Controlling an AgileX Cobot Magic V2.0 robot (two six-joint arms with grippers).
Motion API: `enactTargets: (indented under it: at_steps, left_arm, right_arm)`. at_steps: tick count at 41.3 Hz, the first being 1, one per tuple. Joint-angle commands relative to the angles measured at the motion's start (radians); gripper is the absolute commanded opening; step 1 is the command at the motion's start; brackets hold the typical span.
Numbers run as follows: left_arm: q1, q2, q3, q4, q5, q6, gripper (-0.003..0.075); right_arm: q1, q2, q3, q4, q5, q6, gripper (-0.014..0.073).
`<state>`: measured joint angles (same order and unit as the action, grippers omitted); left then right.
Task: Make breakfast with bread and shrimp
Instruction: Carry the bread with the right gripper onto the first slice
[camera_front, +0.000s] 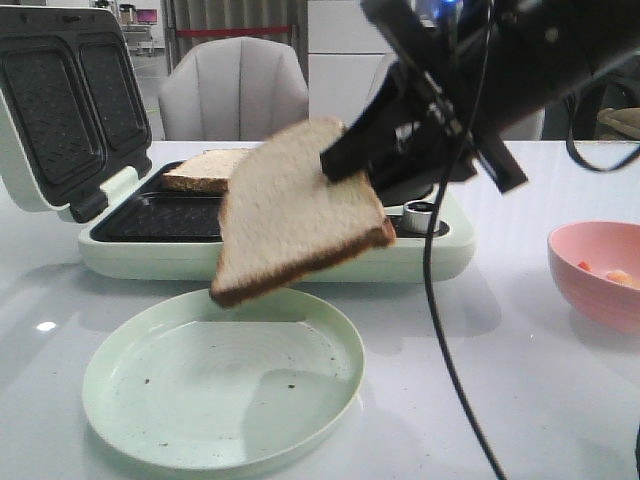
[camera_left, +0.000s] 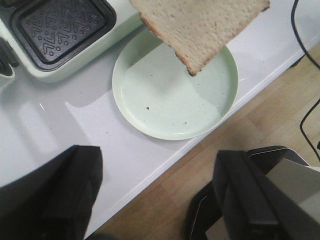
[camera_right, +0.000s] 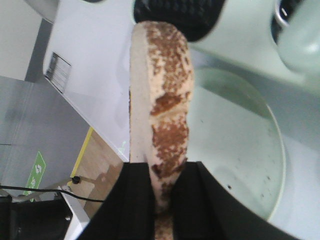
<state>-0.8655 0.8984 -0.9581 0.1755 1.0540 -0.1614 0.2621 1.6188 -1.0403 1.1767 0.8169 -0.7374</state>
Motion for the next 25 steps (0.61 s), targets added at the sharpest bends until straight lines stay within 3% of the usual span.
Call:
enactTargets:
  at_steps: [1, 11, 25]
  left_arm:
    - [-0.006, -0.012, -0.026, 0.016, -0.058, 0.002, 0.0509]
    - [-0.006, -0.012, -0.026, 0.016, -0.061, 0.002, 0.051]
    - [-0.006, -0.012, -0.026, 0.024, -0.061, 0.002, 0.051]
  right_arm:
    - [0.011, -0.038, -0.106, 0.086, 0.021, -0.014, 0.0051]
    - [0.093, 0.106, -0.339, 0.112, -0.102, -0.014, 0.0051]
    - [0.122, 0.368, -0.592, 0.154, -0.132, -0.014, 0.0057]
